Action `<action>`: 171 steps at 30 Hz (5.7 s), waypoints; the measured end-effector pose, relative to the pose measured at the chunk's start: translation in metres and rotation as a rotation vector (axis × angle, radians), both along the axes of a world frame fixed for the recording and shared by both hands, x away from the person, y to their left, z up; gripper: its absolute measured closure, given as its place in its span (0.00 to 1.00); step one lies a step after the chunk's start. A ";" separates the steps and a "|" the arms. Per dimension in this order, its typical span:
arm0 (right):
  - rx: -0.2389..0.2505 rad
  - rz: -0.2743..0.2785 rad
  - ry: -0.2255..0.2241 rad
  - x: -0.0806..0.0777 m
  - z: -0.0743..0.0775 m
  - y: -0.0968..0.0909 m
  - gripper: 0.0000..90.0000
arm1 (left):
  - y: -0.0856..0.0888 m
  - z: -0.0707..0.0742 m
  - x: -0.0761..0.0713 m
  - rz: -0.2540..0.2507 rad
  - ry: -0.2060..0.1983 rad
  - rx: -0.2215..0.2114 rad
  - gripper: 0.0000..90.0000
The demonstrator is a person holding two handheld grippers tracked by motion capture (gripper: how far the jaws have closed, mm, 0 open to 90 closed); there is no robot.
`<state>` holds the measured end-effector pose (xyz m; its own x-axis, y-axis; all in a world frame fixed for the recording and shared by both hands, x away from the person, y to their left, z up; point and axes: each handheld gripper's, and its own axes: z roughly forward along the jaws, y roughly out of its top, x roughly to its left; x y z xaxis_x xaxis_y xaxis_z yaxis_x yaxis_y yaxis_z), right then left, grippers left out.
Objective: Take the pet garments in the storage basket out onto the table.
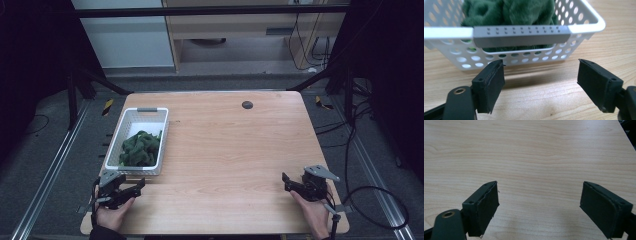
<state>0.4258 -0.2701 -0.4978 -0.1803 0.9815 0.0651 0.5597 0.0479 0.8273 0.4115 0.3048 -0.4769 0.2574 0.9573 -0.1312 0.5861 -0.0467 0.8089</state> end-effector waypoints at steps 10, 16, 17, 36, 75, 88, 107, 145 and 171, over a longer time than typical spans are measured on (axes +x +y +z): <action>-0.003 0.048 -0.036 -0.007 0.003 0.005 0.17 | 0.007 0.010 -0.008 0.026 -0.040 -0.029 0.24; -0.008 0.057 -0.054 -0.010 0.005 0.007 0.17 | 0.009 0.016 -0.010 0.031 -0.063 -0.044 0.23; -0.006 0.056 -0.051 -0.011 0.006 0.007 0.17 | 0.009 0.017 -0.011 0.032 -0.068 -0.045 0.23; -0.015 0.064 -0.068 -0.011 0.007 0.009 0.16 | 0.014 0.034 -0.016 0.036 -0.126 -0.088 0.23; -0.022 0.073 -0.062 -0.010 0.005 0.012 0.16 | 0.015 0.076 0.005 0.013 -0.191 -0.031 0.22; -0.012 0.070 -0.063 -0.010 0.006 0.012 0.16 | 0.009 0.084 0.019 -0.035 -0.176 -0.010 0.21; -0.017 0.077 -0.064 -0.009 0.006 0.012 0.16 | -0.001 0.095 0.043 -0.085 -0.101 0.073 0.20; -0.019 0.096 -0.049 -0.008 0.004 0.013 0.16 | -0.014 0.073 0.098 -0.143 0.123 0.209 0.25; -0.029 0.114 -0.030 -0.006 0.002 0.014 0.16 | -0.023 0.058 0.122 -0.147 0.218 0.298 0.33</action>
